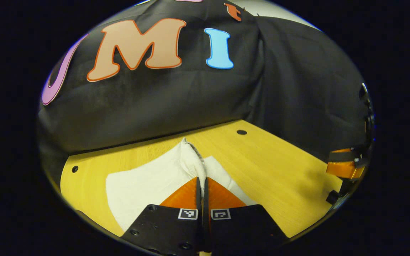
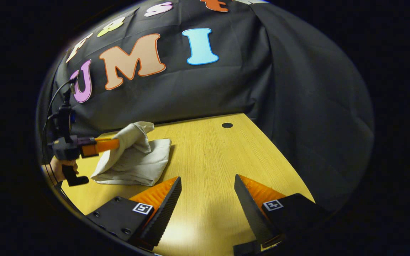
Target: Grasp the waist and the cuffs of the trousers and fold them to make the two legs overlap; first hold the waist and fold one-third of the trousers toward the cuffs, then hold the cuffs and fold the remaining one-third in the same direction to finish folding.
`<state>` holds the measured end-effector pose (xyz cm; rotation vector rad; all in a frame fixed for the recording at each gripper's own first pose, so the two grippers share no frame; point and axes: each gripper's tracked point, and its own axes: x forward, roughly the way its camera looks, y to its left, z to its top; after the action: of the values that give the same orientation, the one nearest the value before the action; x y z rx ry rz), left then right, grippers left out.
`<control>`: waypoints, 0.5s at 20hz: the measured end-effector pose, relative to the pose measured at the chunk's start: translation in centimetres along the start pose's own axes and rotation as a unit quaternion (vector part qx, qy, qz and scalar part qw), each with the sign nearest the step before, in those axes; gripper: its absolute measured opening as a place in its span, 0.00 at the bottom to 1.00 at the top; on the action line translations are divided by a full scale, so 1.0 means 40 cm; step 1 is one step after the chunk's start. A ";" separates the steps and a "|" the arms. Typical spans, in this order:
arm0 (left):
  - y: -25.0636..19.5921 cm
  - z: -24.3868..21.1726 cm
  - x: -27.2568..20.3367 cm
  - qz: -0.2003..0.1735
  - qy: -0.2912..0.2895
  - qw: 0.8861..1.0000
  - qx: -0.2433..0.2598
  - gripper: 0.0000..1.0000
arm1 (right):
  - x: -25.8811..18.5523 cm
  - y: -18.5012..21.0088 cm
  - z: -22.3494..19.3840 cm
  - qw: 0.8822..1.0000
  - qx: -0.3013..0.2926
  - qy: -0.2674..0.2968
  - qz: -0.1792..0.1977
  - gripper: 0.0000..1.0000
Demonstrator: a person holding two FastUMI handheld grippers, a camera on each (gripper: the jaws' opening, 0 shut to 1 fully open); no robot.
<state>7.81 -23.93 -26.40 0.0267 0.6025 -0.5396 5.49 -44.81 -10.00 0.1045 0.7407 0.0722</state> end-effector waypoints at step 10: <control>-0.084 -0.108 -0.032 -0.007 0.019 1.000 0.016 0.50 | 0.018 0.114 0.067 0.997 -0.039 -0.021 0.059 0.97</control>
<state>2.95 -25.46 -28.84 0.0629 0.6322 -0.5629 7.71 -40.41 -7.98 0.0757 0.6887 0.2108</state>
